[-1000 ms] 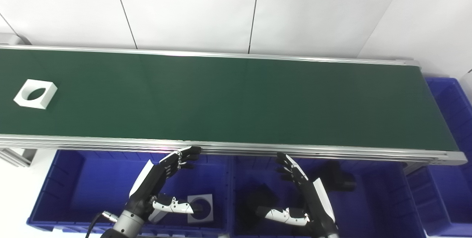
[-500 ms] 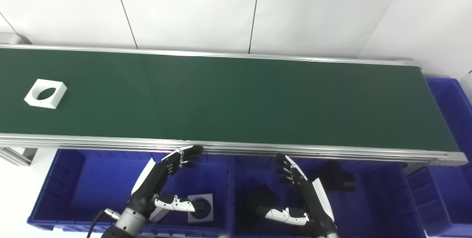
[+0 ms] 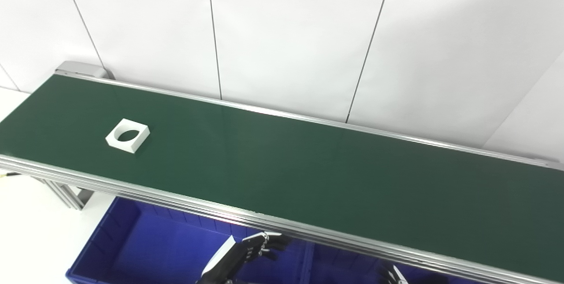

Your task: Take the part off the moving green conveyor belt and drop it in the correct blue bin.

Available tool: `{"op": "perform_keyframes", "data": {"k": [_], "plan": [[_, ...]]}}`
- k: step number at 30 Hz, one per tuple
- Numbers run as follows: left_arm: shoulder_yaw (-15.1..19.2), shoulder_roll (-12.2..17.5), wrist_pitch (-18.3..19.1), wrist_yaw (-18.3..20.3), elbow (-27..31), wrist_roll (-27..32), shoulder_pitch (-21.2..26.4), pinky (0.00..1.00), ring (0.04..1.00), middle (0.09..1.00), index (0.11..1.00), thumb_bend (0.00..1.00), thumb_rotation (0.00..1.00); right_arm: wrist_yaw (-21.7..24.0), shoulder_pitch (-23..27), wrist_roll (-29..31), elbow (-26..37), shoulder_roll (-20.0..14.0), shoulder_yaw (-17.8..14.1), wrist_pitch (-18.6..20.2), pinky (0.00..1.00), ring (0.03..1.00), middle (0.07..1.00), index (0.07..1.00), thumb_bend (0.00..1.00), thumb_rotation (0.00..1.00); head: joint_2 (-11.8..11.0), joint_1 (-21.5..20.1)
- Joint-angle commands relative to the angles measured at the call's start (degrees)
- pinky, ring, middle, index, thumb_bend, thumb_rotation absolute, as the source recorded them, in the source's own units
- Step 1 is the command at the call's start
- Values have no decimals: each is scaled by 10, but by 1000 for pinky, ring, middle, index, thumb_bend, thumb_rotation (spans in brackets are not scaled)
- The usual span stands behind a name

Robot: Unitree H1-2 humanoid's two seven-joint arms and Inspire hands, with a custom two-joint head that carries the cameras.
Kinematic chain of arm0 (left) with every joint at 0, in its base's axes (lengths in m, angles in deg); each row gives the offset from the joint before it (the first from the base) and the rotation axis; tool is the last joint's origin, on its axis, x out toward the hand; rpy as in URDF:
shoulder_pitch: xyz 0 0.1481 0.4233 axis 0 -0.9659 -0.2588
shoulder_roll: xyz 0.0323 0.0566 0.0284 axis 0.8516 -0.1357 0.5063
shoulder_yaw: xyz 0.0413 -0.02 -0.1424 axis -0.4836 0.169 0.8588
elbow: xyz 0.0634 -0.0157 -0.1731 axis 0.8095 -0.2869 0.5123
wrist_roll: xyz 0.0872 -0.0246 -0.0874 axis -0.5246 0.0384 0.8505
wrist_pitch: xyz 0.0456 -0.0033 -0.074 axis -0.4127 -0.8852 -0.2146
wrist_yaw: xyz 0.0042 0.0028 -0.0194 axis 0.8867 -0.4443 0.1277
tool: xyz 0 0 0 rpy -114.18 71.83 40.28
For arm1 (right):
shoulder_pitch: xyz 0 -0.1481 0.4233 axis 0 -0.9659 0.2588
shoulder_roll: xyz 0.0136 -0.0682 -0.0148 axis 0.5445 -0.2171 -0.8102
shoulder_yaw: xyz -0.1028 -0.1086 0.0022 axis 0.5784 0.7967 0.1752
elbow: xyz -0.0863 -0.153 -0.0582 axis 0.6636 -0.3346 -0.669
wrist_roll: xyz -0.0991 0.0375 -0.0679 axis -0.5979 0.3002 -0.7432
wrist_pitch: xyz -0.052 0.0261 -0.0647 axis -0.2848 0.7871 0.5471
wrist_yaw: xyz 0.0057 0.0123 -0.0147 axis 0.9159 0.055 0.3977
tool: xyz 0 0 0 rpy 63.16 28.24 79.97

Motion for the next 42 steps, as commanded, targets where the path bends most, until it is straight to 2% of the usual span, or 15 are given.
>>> {"op": "perform_keyframes", "data": {"k": [1,3,8,11,13,17,18,22,25,28,33,37,40,42], "plan": [[-3,5,-24,-14,10,-4,11,698,774,794,748,939,131,1,2,4,13,0,-3,-29,768,815,882,929,818,258,-1,0],[-6,7,-24,-16,8,-3,12,699,775,794,748,940,126,0,3,7,7,1,-3,-35,778,818,881,929,820,258,-5,2],[-15,13,-24,-25,8,-4,14,700,776,793,745,938,143,-4,6,3,-2,1,-3,-41,773,748,878,928,823,253,-9,6],[-12,13,-24,-20,16,11,9,693,770,788,740,941,135,-2,6,7,-3,4,-3,-41,798,760,877,927,823,233,-13,9],[-10,13,-24,-16,23,19,6,691,764,783,738,947,124,0,7,11,-4,5,-3,-41,786,718,882,928,819,221,-14,11],[-1,17,-24,-4,47,33,2,684,752,770,733,962,116,0,9,9,-5,8,-2,-38,740,757,884,924,819,212,-15,11],[3,20,-24,0,59,36,1,681,745,765,729,974,122,-2,10,5,-5,9,-2,-37,760,773,880,921,818,221,-15,11],[25,33,-24,18,112,50,1,672,732,762,726,988,134,-1,11,2,-1,13,-1,-30,718,725,880,923,820,232,-11,7],[42,42,-24,32,136,57,6,665,732,770,730,977,136,-7,16,-8,-8,14,-2,-40,756,802,873,918,820,235,-12,5],[65,51,-24,46,133,64,34,660,725,760,726,987,136,-7,18,-10,-10,15,-2,-40,791,831,872,921,825,255,-12,-2],[87,74,-24,55,146,47,57,699,766,795,757,957,156,-7,21,-6,-16,15,-1,-43,796,843,875,925,832,292,-12,-6],[100,82,-24,50,157,24,76,743,794,812,777,917,154,-11,25,-4,-23,14,-1,-47,763,799,873,920,838,292,-21,20],[111,86,-21,50,163,3,98,767,811,820,786,892,127,-19,29,-11,-28,6,5,-47,794,822,868,922,824,302,-25,27],[118,91,-13,50,169,-19,114,785,819,824,792,883,144,-18,32,-6,-31,5,6,-47,823,841,870,921,821,281,-27,30]]}}
